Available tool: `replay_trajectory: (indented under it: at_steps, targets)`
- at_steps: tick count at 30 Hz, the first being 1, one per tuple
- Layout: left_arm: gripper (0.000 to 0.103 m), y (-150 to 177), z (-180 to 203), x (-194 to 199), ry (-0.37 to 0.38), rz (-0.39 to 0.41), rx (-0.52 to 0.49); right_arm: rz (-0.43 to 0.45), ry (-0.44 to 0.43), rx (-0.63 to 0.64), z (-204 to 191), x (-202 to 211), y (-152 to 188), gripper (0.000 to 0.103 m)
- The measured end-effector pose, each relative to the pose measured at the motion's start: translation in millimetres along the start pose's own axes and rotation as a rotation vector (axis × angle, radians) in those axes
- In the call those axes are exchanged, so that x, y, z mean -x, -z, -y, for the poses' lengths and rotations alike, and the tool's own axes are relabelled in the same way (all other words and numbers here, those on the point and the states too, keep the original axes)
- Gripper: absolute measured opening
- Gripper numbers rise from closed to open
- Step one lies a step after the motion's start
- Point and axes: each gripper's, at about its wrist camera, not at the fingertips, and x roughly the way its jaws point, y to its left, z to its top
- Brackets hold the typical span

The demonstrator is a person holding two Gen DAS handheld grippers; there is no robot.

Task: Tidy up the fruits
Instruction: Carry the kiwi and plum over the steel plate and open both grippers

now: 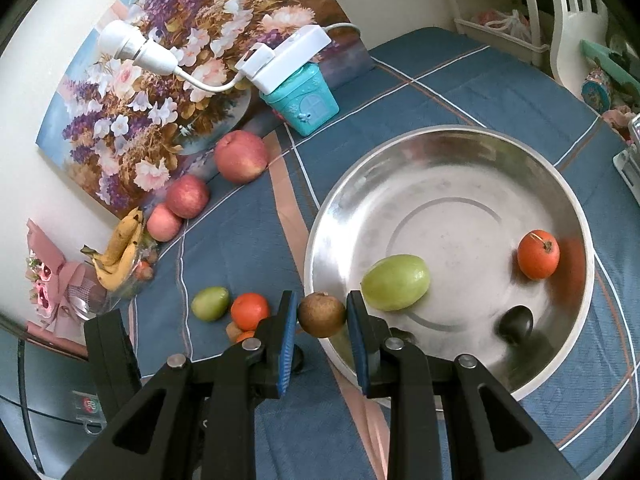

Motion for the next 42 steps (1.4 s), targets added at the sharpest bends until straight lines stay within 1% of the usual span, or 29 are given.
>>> replay_trajectory:
  at_steps: [11,15,17,19,22,25,29,34,35,36,38,39,42]
  targets:
    - [0.027,3.1,3.9,5.0,0.050,-0.011,0.023,-0.007,0.004,-0.010,0.7,-0.3,-0.1,0.026]
    - [0.027,-1.0,2.9,20.7,0.057,0.037,0.027,-0.002,0.003,-0.024,4.7,0.7,-1.7,0.026]
    - [0.027,-2.8,4.7,28.3,0.070,0.063,0.016,0.010,0.018,-0.044,12.8,3.2,-5.0,0.026]
    - [0.027,-3.0,9.8,32.8,0.094,0.077,-0.007,0.030,0.050,-0.069,24.7,7.5,-9.0,0.026]
    - [0.027,-1.3,23.7,31.1,0.134,0.072,-0.054,0.058,0.104,-0.117,45.6,13.8,-15.6,0.026]
    - [0.027,1.6,34.6,28.4,0.159,0.069,-0.103,0.073,0.144,-0.167,66.3,16.7,-20.1,0.026]
    - [0.028,6.5,48.2,25.6,0.183,0.070,-0.157,0.063,0.162,-0.194,78.5,13.4,-22.0,0.026]
    - [0.030,8.3,57.5,20.4,0.183,0.058,-0.192,0.038,0.161,-0.180,77.8,8.5,-22.2,0.027]
    - [0.031,8.4,58.1,20.5,0.185,0.058,-0.193,0.035,0.162,-0.177,76.2,7.3,-22.8,0.027]
    - [0.034,9.0,57.8,20.7,0.186,0.058,-0.192,0.032,0.164,-0.174,75.2,6.3,-22.8,0.027]
    - [0.039,8.8,56.0,22.6,0.190,0.060,-0.188,0.028,0.166,-0.170,74.6,5.4,-22.5,0.032]
    - [0.041,8.7,55.0,23.2,0.192,0.061,-0.186,0.026,0.168,-0.169,74.3,5.2,-22.5,0.036]
    - [0.043,8.1,53.3,24.3,0.195,0.059,-0.178,0.022,0.171,-0.166,72.9,5.3,-22.3,0.037]
